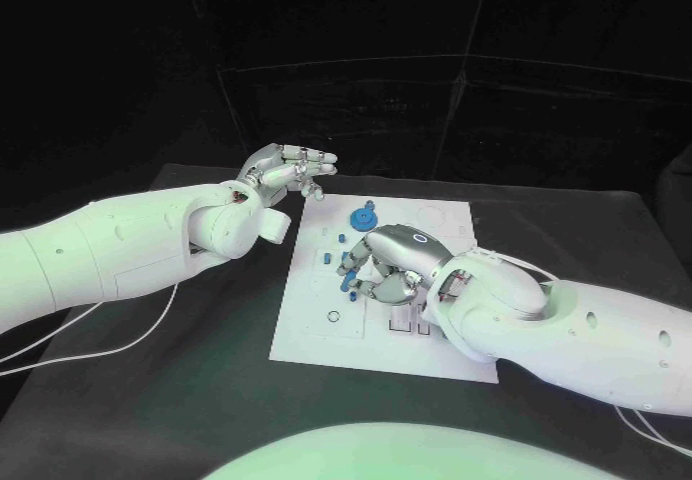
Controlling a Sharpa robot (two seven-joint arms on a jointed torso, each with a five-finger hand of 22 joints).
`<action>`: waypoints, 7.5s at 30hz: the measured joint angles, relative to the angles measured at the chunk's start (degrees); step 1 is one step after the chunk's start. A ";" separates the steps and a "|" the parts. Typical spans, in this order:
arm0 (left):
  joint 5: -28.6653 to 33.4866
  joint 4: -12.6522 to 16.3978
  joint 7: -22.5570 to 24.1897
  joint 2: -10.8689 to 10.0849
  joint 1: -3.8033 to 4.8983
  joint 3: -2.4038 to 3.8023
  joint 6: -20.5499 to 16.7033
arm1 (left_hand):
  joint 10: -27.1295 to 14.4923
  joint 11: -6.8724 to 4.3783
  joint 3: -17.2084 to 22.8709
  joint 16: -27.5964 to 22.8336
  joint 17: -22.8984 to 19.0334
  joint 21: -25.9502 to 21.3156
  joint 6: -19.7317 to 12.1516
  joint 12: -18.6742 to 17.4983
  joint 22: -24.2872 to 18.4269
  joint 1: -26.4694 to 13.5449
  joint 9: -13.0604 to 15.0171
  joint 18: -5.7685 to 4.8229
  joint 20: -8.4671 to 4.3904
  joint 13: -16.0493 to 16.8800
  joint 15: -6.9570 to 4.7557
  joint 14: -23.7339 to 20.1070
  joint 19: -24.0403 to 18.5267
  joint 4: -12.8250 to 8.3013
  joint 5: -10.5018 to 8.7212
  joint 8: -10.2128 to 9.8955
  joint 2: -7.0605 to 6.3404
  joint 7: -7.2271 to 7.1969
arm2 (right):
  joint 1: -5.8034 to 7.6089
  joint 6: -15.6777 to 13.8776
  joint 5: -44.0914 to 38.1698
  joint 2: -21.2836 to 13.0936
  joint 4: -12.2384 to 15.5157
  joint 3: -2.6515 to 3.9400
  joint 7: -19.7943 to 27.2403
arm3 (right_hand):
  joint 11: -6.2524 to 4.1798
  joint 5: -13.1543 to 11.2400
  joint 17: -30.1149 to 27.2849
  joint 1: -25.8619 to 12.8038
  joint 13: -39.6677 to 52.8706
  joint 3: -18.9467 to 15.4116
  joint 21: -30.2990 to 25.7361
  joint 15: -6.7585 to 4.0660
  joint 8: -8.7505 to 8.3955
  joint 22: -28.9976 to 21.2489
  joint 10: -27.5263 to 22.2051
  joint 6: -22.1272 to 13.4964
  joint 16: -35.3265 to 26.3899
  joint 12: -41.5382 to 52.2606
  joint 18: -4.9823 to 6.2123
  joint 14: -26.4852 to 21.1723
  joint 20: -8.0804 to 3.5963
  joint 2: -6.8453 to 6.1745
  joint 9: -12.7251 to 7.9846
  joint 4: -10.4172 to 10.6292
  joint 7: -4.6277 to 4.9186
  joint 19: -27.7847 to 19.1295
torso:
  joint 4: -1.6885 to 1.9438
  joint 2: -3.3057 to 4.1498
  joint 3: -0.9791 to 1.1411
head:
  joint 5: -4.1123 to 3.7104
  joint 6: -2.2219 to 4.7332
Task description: Assemble the parts on the task board
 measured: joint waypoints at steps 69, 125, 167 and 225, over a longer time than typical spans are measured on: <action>0.01 -0.82 -0.43 0.77 -0.06 0.00 0.97 | -0.21 0.21 0.00 0.00 -0.23 0.00 0.00 0.20 0.00 -0.23 0.00 0.00 0.00 0.00 0.00 0.00 0.00 0.00 0.00 0.00 0.24 0.00 | -3.79 8.82 -8.59 7.95 -7.97 -0.67 0.34 | 0.70 1.11 -3.07 -5.47 -0.25 -3.61 -1.82 0.84 -0.66 -4.18 -6.00 -4.03 -1.00 -1.64 0.00 -0.01 1.51 -4.22 -0.32 1.19 1.36 -2.00 | -0.09 -0.03 0.03 | 2.41 -1.66; 0.01 0.38 -1.03 -1.50 -0.36 -0.19 1.58 | -0.41 0.00 0.00 0.00 -0.54 0.00 0.00 0.42 -0.01 -0.55 0.00 -0.01 0.20 -0.04 0.21 -0.21 -0.20 0.00 0.00 0.00 -0.07 0.00 | 0.62 1.31 18.61 -23.76 6.93 -0.65 -9.30 | -3.95 11.36 11.31 -8.52 48.01 -38.92 4.05 -2.17 12.90 6.83 5.03 -9.15 9.56 56.34 -1.38 -0.11 -2.09 0.56 3.14 18.46 -1.95 2.63 | -1.66 -0.48 -0.06 | -4.47 1.45; 0.02 0.83 -1.27 -1.73 -0.58 -0.41 2.30 | -0.41 0.00 -0.16 0.00 -0.58 0.00 -0.21 0.65 -0.01 -0.75 0.00 -0.01 0.20 -0.04 0.21 -0.21 -0.19 0.16 0.00 0.00 0.14 0.21 | -2.93 10.46 6.88 -15.99 4.64 -0.53 -25.37 | -4.39 11.04 17.67 -11.61 60.76 -41.81 5.99 -2.57 18.67 10.90 7.67 -9.82 12.63 64.68 -1.36 -0.11 -2.44 1.13 6.51 18.54 -2.87 3.71 | -1.95 -0.58 -0.21 | -5.52 0.32; 0.02 0.76 -2.17 -1.40 -0.58 -0.44 3.15 | -1.02 0.21 -0.49 0.00 -0.77 -0.27 -0.41 0.85 -0.01 -1.49 0.00 -0.01 0.19 -0.13 0.41 -0.41 -0.19 0.49 0.00 0.23 -0.18 0.01 | -3.84 -2.16 21.51 -9.04 4.04 -0.66 -24.72 | -5.93 19.92 17.68 -9.75 66.73 -43.74 7.11 -3.80 21.28 13.18 10.43 -7.56 14.35 68.18 -2.25 -0.11 -3.29 6.31 10.34 18.38 -3.71 4.71 | -1.88 -0.56 -0.29 | -4.70 0.11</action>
